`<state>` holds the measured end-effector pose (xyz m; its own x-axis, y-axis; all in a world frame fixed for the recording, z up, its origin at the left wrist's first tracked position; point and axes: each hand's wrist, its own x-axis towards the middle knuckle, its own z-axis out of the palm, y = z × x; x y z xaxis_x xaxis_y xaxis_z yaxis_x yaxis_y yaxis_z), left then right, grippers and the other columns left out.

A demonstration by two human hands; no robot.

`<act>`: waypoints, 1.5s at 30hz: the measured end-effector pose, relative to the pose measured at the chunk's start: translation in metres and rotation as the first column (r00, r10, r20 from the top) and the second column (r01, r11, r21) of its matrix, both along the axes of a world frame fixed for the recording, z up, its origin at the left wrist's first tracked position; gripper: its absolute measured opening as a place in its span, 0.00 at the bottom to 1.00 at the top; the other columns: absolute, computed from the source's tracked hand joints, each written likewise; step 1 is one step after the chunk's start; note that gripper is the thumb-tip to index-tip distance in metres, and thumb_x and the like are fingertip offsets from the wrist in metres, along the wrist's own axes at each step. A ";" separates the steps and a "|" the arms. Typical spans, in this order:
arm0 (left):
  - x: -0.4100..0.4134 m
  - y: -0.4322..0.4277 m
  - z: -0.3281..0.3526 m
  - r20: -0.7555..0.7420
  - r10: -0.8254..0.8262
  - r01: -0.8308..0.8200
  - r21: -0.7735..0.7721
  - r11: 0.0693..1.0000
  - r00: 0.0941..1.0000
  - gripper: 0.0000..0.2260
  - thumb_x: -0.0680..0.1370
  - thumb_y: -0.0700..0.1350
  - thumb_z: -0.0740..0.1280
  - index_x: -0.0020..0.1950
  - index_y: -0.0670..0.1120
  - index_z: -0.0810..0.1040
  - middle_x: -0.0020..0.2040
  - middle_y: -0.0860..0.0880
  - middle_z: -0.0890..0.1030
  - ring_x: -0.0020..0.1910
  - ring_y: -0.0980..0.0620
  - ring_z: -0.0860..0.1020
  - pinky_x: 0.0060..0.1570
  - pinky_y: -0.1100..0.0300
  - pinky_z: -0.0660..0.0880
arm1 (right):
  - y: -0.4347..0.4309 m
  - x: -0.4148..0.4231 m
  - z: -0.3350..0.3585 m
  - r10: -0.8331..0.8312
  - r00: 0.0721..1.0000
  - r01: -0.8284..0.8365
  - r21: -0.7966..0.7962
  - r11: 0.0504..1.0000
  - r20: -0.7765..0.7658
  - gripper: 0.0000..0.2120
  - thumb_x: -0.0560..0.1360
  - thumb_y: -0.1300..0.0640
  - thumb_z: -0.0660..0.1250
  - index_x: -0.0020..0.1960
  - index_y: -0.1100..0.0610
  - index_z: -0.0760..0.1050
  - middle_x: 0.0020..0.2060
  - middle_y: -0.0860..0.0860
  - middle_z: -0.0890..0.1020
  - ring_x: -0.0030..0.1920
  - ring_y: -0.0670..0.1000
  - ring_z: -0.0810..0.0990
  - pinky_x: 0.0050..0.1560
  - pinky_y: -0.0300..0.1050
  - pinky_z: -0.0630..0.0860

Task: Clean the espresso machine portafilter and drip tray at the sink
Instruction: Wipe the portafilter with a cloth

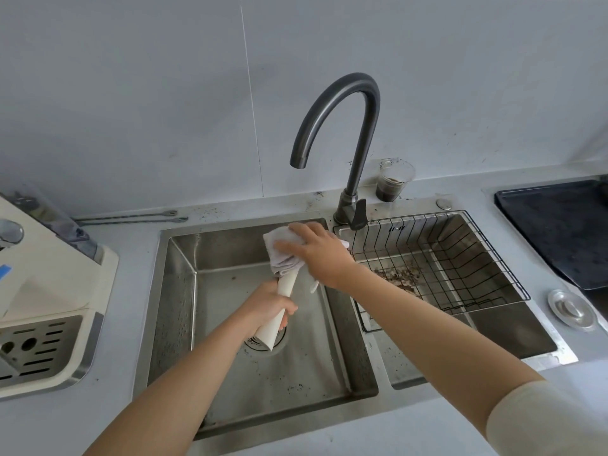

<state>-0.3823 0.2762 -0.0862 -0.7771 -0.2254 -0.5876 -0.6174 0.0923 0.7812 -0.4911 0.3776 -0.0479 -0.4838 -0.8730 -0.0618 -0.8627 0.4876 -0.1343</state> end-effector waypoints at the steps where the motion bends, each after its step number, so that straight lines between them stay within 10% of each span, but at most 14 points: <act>1: 0.001 0.001 -0.001 -0.010 -0.007 0.007 -0.003 1.000 1.000 0.08 0.71 0.31 0.64 0.40 0.41 0.68 0.29 0.44 0.71 0.18 0.53 0.69 0.22 0.65 0.67 | 0.001 -0.002 -0.001 0.025 1.000 -0.024 0.083 0.996 -0.015 0.31 0.76 0.66 0.59 0.74 0.46 0.57 0.74 0.54 0.57 0.72 0.59 0.57 0.66 0.55 0.63; 11: 0.007 0.000 -0.002 -0.079 -0.144 0.135 -0.110 0.985 0.986 0.10 0.71 0.33 0.64 0.42 0.43 0.64 0.27 0.47 0.70 0.18 0.54 0.69 0.24 0.63 0.68 | -0.002 -0.039 -0.004 -0.285 0.853 0.412 -0.229 0.882 0.437 0.22 0.76 0.68 0.56 0.67 0.54 0.70 0.57 0.58 0.77 0.52 0.59 0.78 0.54 0.52 0.76; 15: 0.010 -0.001 0.003 -0.104 -0.159 0.154 -0.058 0.986 0.982 0.10 0.70 0.34 0.66 0.42 0.43 0.65 0.25 0.48 0.71 0.18 0.54 0.69 0.24 0.63 0.68 | 0.000 -0.048 0.006 -0.273 0.480 0.628 -0.109 0.771 0.833 0.14 0.78 0.69 0.52 0.56 0.61 0.75 0.35 0.54 0.76 0.28 0.51 0.74 0.27 0.41 0.75; 24: 0.012 -0.006 0.019 -0.116 -0.114 0.131 0.149 0.980 0.987 0.13 0.63 0.39 0.66 0.44 0.43 0.69 0.24 0.49 0.71 0.18 0.52 0.68 0.24 0.63 0.68 | 0.016 -0.039 -0.017 0.006 -0.264 0.757 0.204 0.621 0.964 0.19 0.74 0.74 0.48 0.40 0.59 0.74 0.26 0.54 0.78 0.26 0.49 0.78 0.26 0.37 0.75; 32: 0.000 -0.011 0.026 -0.072 -0.125 0.135 0.155 0.979 0.990 0.13 0.64 0.38 0.68 0.45 0.42 0.69 0.25 0.45 0.70 0.18 0.52 0.68 0.23 0.65 0.68 | 0.013 -0.023 -0.026 0.040 -0.408 0.707 0.288 0.646 0.912 0.27 0.77 0.64 0.48 0.22 0.62 0.71 0.15 0.52 0.70 0.17 0.47 0.71 0.23 0.35 0.69; 36: -0.008 -0.009 0.021 -0.053 -0.179 0.171 -0.131 0.976 0.982 0.11 0.72 0.36 0.67 0.52 0.41 0.70 0.32 0.46 0.73 0.21 0.53 0.70 0.24 0.63 0.69 | 0.016 -0.023 -0.025 -0.039 -0.406 0.693 0.335 0.639 0.913 0.33 0.76 0.65 0.47 0.13 0.57 0.63 0.11 0.50 0.64 0.13 0.46 0.65 0.18 0.31 0.63; 40: -0.011 -0.012 0.011 0.034 -0.236 0.209 -0.600 0.772 0.971 0.14 0.76 0.46 0.62 0.60 0.44 0.69 0.45 0.45 0.76 0.37 0.47 0.75 0.35 0.58 0.69 | 0.020 -0.022 -0.021 -0.039 -0.411 0.722 0.351 0.596 0.911 0.31 0.77 0.63 0.50 0.15 0.60 0.68 0.14 0.52 0.70 0.14 0.47 0.71 0.17 0.31 0.67; 45: -0.009 -0.018 0.007 0.114 -0.228 0.243 -0.680 0.692 0.967 0.12 0.77 0.44 0.58 0.59 0.41 0.67 0.44 0.46 0.74 0.40 0.45 0.73 0.35 0.57 0.63 | 0.022 -0.026 -0.023 0.049 -0.359 0.871 0.315 0.377 0.932 0.16 0.78 0.67 0.50 0.33 0.60 0.67 0.27 0.55 0.73 0.30 0.50 0.73 0.31 0.41 0.71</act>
<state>-0.3911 0.2585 -0.0791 -0.8509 -0.3818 -0.3609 -0.5154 0.7398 0.4325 -0.5170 0.3996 -0.0704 -0.5656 -0.4104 -0.7153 0.7794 0.0174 -0.6263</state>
